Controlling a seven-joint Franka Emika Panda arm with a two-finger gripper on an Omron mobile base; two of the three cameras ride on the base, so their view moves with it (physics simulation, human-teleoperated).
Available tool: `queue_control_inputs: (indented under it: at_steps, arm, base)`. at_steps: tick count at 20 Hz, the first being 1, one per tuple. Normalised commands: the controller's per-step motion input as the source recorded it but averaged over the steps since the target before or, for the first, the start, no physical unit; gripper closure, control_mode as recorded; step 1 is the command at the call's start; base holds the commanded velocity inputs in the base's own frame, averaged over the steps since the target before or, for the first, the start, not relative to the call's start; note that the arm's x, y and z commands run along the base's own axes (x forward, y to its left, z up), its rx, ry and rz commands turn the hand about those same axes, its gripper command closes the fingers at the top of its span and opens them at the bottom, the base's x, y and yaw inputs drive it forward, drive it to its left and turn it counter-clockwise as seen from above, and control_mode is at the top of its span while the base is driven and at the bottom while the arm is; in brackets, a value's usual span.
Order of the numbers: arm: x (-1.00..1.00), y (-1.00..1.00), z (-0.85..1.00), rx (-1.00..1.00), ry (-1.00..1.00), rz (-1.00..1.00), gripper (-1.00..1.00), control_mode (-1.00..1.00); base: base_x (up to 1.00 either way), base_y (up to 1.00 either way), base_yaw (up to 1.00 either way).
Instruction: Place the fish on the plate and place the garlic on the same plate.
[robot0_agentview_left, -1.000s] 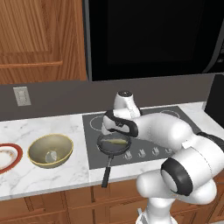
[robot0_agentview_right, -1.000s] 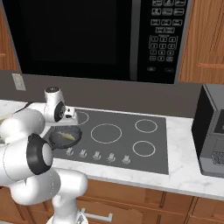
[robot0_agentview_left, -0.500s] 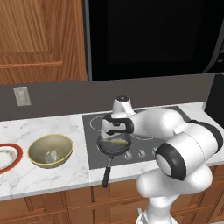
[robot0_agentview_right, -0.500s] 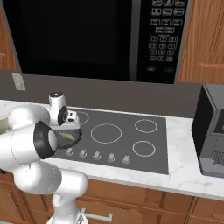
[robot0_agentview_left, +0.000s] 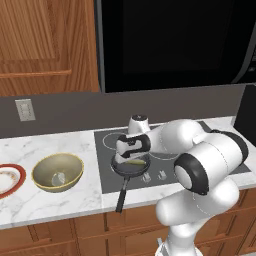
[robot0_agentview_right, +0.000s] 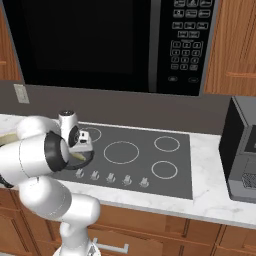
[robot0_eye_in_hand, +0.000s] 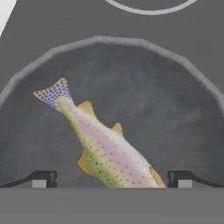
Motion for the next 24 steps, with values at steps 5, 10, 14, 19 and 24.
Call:
queue_control_inputs:
  at_steps: [5, 10, 14, 19, 24]
  arm:
    - [0.02, 0.0, -0.2, 0.0, 0.0, 0.0, -1.0, -1.0]
    - [0.02, 0.0, -0.13, 0.0, 0.0, 0.0, -1.0, -1.0]
    - [0.0, 0.0, -0.1, 0.0, 0.0, 0.03, -1.0, -1.0]
    - [0.0, 0.0, -0.25, 0.0, 0.0, 0.03, -1.0, -1.0]
    - [0.0, 0.0, -0.26, 0.0, 0.0, 0.03, 1.0, -1.0]
  base:
    - [0.0, 0.0, 0.0]
    - [0.0, 0.0, 0.0]
    - [0.0, 0.0, 0.0]
    - [0.0, 0.0, 0.0]
    - [0.0, 0.0, 0.0]
